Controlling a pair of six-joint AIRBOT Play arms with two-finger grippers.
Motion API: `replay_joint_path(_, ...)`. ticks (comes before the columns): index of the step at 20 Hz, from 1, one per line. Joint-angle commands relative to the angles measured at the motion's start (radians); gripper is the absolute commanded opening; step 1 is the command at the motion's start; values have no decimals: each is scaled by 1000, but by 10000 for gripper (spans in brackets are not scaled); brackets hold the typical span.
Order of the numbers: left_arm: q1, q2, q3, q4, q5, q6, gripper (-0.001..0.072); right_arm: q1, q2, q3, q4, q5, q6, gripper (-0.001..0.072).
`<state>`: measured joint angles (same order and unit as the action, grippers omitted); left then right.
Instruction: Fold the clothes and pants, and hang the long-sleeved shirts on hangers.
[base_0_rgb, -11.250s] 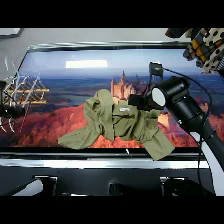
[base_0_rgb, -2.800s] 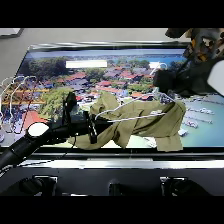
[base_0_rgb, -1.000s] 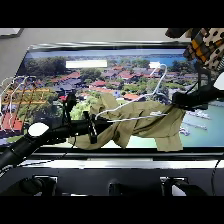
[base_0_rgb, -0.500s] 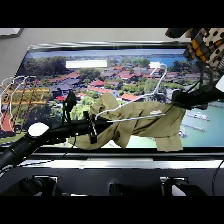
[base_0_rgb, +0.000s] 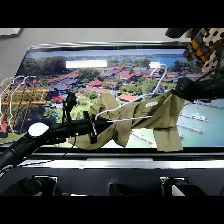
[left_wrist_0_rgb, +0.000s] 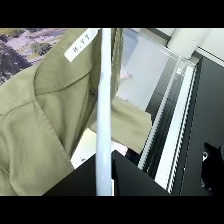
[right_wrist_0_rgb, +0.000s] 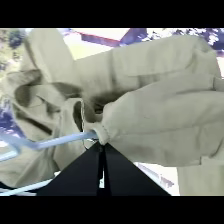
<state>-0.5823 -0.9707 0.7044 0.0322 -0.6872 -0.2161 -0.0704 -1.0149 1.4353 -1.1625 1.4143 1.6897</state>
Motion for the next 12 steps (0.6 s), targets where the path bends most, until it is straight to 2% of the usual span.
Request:
replay_joint_path(1, -10, -1, 0, -23, 0, 20, 31, 1, 6, 59, 80, 14, 2, 36)
replay_joint_path(7, -69, -23, 0, -202, 31, 158, 30, 1, 7, 74, 115, 79, 1, 36)
replay_joint_path(12, -99, -40, 3, -225, 35, 184, 30, 1, 7, 74, 157, 121, 1, 36)
